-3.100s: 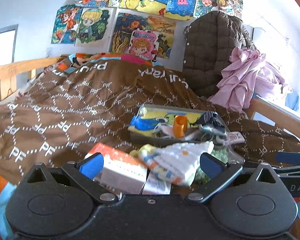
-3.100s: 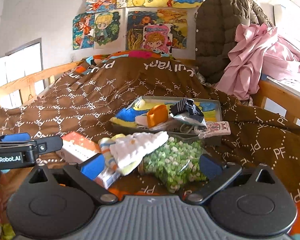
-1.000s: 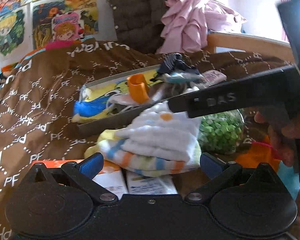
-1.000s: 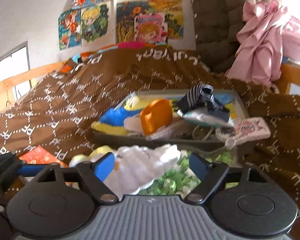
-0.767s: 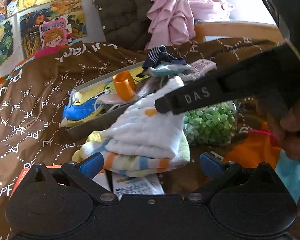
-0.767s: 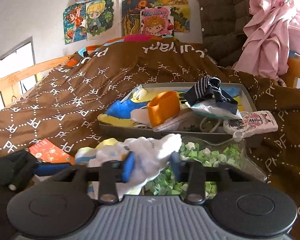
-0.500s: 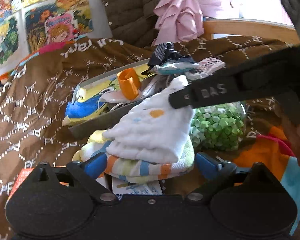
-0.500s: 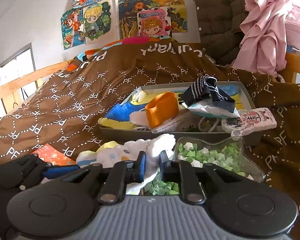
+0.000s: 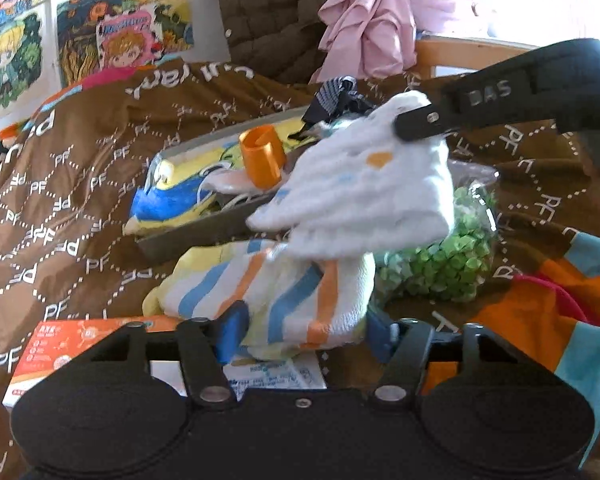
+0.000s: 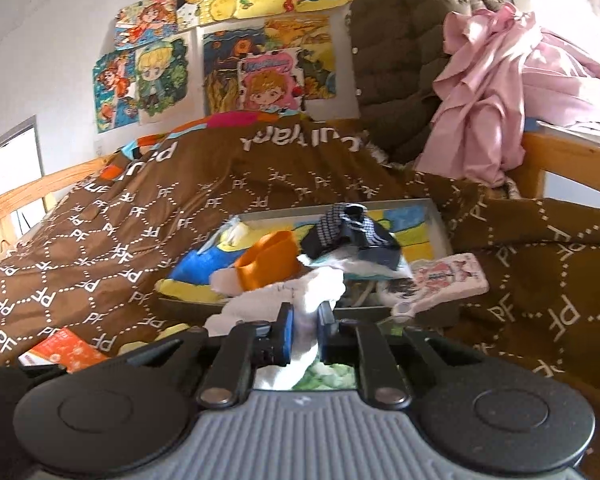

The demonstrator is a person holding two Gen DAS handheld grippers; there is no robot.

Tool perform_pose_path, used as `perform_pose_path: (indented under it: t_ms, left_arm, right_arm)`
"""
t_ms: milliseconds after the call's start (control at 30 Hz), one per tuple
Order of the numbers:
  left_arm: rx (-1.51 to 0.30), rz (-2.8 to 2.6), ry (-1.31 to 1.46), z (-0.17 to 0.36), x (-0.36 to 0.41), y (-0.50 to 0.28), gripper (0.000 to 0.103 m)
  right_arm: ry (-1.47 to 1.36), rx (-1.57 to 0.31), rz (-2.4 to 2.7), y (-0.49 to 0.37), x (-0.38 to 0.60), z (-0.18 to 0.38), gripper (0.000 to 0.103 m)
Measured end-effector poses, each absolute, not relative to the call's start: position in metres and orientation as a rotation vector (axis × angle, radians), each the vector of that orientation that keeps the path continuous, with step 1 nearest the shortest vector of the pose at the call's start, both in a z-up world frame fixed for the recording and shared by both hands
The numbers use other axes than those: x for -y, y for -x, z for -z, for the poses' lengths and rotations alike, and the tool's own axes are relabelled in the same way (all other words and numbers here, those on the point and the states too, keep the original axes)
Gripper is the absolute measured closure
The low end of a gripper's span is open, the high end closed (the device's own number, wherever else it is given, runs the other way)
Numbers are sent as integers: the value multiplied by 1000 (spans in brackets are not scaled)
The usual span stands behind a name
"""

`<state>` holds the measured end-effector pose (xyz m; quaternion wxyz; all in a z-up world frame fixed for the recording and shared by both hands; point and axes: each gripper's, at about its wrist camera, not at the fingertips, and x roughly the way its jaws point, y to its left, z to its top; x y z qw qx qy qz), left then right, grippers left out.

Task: Organize soft objects
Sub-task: 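Grasp the striped cloth with left tool while right tool grasps the white towel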

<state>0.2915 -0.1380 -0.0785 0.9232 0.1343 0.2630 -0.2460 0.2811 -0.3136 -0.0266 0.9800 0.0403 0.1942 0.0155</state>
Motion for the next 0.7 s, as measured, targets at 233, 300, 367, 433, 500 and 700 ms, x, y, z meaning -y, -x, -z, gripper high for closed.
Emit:
perform_pose_path:
  t_ms: [233,300,367,433,500,700]
  left_arm:
    - [-579,471,-198,73,128,-299,60]
    - [-593,466,-135,72,122,-302,65]
    - [-598,464,-82,72,116,-305,68]
    - [-599,467,-61,72,113,-306,73]
    - [-594,469,-58,71,113,-307,78]
    - [-587,461,-14,72,109,-307,83]
  right_arm:
    - [-72,-400,11,-284,321,32,90]
    - [-70,-409,12,-286,322,34,89]
    - [-62,-417,8,-287,320,35,88]
    - [-49,-420,-1,-287,318,36,86]
    - [-39,-424,-8,-288,316,38,82]
    - [-36,-443,-27,-290,314,43,75]
